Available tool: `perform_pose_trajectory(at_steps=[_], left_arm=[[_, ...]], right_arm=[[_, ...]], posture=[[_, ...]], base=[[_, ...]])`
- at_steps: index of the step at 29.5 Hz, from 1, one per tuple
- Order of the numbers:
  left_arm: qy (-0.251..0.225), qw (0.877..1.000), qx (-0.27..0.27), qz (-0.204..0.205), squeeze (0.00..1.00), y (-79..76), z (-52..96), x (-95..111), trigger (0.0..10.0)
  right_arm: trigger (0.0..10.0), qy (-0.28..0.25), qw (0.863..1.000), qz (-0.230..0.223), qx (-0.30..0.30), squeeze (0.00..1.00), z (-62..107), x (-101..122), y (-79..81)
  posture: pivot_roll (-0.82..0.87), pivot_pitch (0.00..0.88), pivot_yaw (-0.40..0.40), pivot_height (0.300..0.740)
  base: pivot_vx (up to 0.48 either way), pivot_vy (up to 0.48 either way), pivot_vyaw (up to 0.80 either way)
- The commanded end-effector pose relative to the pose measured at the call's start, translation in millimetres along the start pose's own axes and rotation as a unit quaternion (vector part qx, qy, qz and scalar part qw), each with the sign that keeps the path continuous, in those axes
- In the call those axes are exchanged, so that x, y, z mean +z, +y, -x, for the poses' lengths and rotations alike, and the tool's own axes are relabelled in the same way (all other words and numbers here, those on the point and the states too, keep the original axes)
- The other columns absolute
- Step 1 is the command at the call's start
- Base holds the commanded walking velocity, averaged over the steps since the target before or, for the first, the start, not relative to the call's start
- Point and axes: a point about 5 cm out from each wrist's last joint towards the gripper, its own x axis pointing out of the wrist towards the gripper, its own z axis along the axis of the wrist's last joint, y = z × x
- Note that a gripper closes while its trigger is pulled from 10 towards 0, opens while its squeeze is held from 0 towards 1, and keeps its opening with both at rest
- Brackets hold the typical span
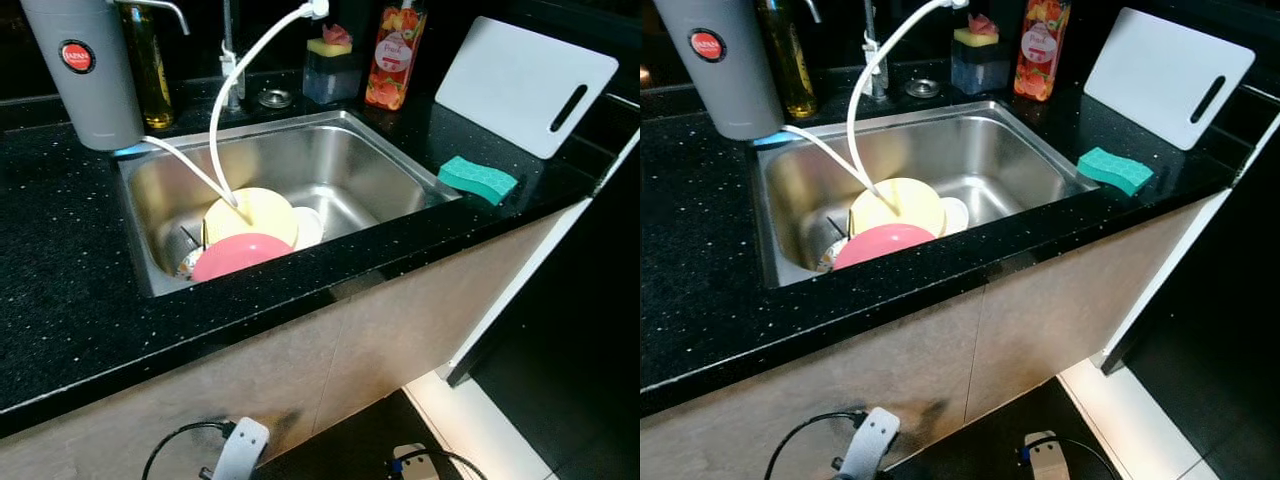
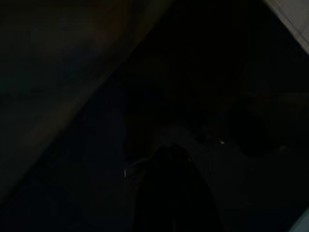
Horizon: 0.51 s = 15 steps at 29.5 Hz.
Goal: Kitchen organization
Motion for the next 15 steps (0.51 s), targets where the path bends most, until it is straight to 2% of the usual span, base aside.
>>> perform_pose_trajectory(at_steps=[1, 2, 6, 8, 10, 12, 14, 15], left_arm=[[0.016, 0.999, 0.008, 0.035, 0.0, 1.2, 1.5, -12.0, 10.0], [0.012, 0.999, 0.01, 0.048, 0.0, 2.4, 1.8, -11.2, 10.0], [0.008, 0.999, 0.018, 0.041, 0.0, 5.6, 2.4, -9.6, 10.0], [-0.001, 0.998, 0.027, 0.055, 0.0, 7.2, 2.5, -7.8, 10.0], [-0.013, 0.998, 0.041, 0.051, 0.0, 9.9, 2.9, -4.8, 10.0], [-0.014, 0.998, 0.045, 0.049, 0.0, 10.5, 3.0, -4.0, 10.0], [-0.016, 0.997, 0.051, 0.052, 0.0, 11.2, 3.1, -3.8, 10.0], [-0.017, 0.997, 0.053, 0.053, 0.0, 11.4, 3.0, -3.3, 10.0]], right_arm=[[10.0, 0.001, 1.0, -0.009, 0.009, 0.0, 0.6, -3.6, 0.8], [10.0, -0.002, 1.0, -0.008, 0.015, 0.0, 0.3, -1.8, 2.2], [10.0, -0.003, 1.0, 0.007, 0.025, 0.0, -0.8, 2.7, 4.8], [10.0, -0.013, 0.999, -0.028, 0.02, 0.0, -1.0, 3.6, 6.2], [10.0, -0.021, 0.998, -0.063, 0.012, 0.0, -1.2, 3.8, 7.1], [10.0, -0.021, 0.997, -0.069, 0.01, 0.0, -1.2, 3.8, 7.2], [10.0, -0.041, 0.997, -0.063, 0.018, 0.0, -6.7, 44.8, 13.4], [10.0, -0.045, 0.997, -0.061, 0.021, 0.0, -7.5, 56.5, 15.6]], posture=[[0.04, 0.172, -0.084, 0.74], [0.04, 0.17, -0.084, 0.74], [0.04, 0.164, -0.08, 0.74], [0.05, 0.158, -0.08, 0.74], [0.05, 0.151, -0.077, 0.74], [0.05, 0.151, -0.077, 0.74], [0.05, 0.134, -0.063, 0.74], [0.05, 0.131, -0.064, 0.74]], base=[[0.0, 0.0, 0.0], [0.0, 0.0, 0.0], [0.0, 0.0, 0.0], [0.0, 0.0, 0.0], [0.0, 0.0, 0.0], [0.0, 0.0, 0.0], [0.0, 0.0, 0.0], [0.0, 0.0, 0.0]])
